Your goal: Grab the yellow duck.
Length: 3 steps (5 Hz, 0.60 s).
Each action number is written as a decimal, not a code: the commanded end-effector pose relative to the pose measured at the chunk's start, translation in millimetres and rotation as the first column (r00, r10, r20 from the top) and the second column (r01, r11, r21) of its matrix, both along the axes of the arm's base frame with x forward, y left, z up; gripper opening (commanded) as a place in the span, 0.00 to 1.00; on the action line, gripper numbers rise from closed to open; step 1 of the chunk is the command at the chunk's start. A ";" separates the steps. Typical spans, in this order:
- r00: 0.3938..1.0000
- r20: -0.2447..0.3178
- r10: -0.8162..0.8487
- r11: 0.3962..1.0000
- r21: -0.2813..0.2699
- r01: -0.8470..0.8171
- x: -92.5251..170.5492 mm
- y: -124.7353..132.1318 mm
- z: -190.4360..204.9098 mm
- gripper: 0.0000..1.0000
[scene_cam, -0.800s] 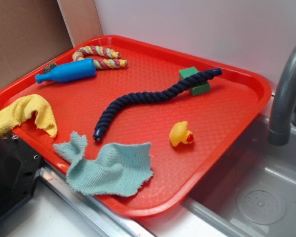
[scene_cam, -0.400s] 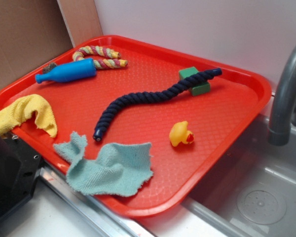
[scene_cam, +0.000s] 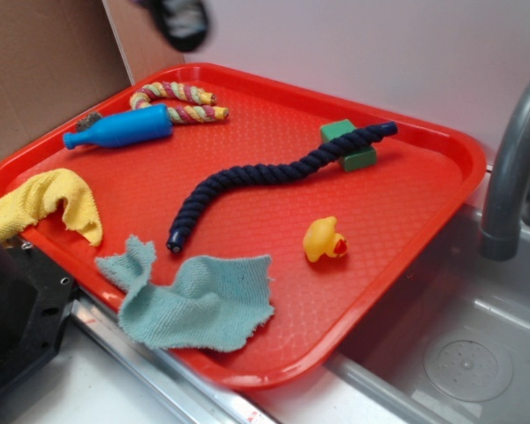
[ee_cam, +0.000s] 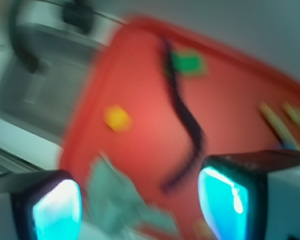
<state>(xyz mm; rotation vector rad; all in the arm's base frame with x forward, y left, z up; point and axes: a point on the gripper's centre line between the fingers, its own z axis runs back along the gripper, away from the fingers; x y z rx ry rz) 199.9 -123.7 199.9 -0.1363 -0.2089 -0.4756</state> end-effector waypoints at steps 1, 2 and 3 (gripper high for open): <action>0.998 0.056 -0.012 0.999 -0.031 0.014 0.9 -8.8 19.8 1.00; 0.998 0.056 -0.012 0.999 -0.031 0.014 0.9 -8.8 19.8 1.00; 0.965 0.068 -0.255 0.966 -0.033 0.258 16.8 -32.5 -19.9 1.00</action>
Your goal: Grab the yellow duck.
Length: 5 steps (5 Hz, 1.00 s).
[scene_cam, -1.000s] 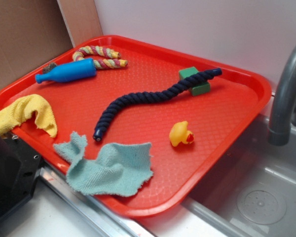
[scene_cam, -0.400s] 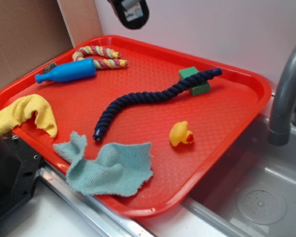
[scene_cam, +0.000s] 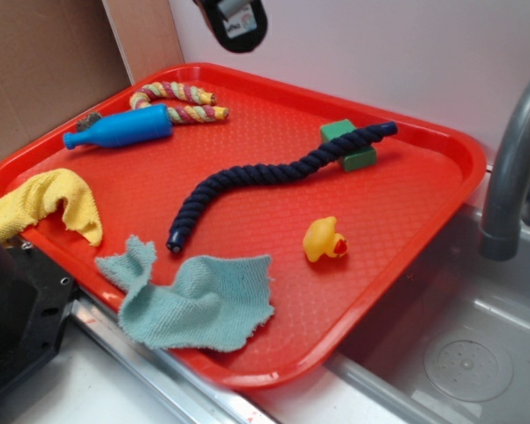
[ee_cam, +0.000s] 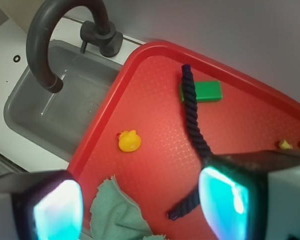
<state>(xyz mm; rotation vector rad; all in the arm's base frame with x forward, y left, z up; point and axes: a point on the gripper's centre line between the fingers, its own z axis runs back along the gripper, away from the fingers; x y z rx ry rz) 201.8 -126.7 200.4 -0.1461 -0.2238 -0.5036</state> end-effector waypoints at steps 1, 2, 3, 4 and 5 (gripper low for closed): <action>0.938 0.047 -0.343 0.939 0.022 0.343 10.8 -40.5 -50.0 1.00; 0.870 -0.014 -0.493 0.868 0.052 0.493 33.1 -45.6 -91.5 1.00; 0.795 -0.051 -0.604 0.792 0.065 0.606 40.5 -58.0 -109.4 1.00; 0.776 -0.092 -0.623 0.777 0.041 0.628 41.0 -62.3 -130.6 1.00; 0.755 -0.116 -0.645 0.759 0.018 0.651 34.4 -66.2 -135.4 1.00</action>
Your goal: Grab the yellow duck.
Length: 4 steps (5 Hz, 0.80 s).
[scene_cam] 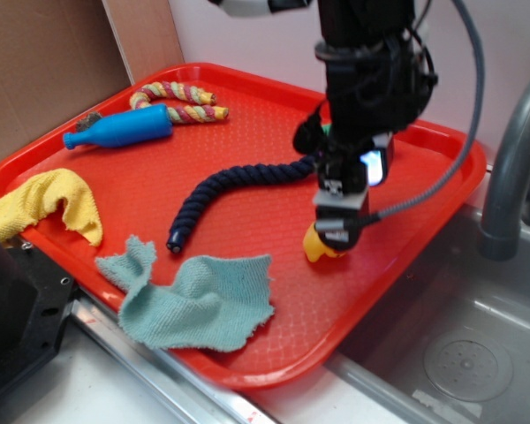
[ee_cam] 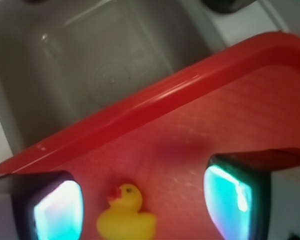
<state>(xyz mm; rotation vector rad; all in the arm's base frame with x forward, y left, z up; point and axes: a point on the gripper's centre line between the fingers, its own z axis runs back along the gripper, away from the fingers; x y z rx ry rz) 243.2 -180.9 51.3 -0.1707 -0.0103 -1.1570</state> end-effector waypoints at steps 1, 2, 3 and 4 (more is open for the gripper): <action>0.999 0.027 -0.046 0.999 0.025 0.046 -21.4 -18.8 13.9 1.00; 1.000 0.025 0.015 0.999 0.040 -0.016 -29.0 -3.5 4.7 1.00; 0.997 0.054 0.050 0.997 0.058 -0.053 -33.7 5.8 -0.6 1.00; 0.997 0.025 0.079 0.994 0.073 -0.080 -32.0 11.5 -16.9 1.00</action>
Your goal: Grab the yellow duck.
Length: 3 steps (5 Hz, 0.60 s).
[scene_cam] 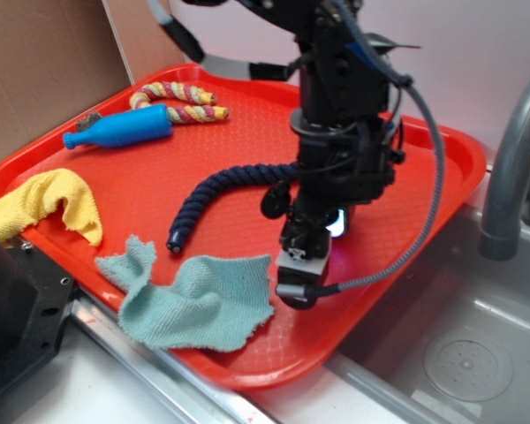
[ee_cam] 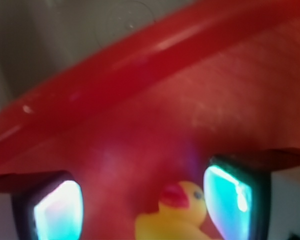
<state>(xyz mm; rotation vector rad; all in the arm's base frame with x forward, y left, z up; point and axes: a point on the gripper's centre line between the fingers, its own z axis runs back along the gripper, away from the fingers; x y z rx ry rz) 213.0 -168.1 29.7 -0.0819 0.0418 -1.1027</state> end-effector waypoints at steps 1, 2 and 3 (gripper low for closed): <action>0.999 -0.001 0.054 0.998 -0.016 -0.054 -0.9 3.2 6.2 0.86; 0.989 0.006 0.150 0.989 0.011 -0.150 -11.8 13.5 19.5 0.00; 0.974 0.034 0.223 0.973 0.057 -0.224 -19.8 22.9 53.7 0.00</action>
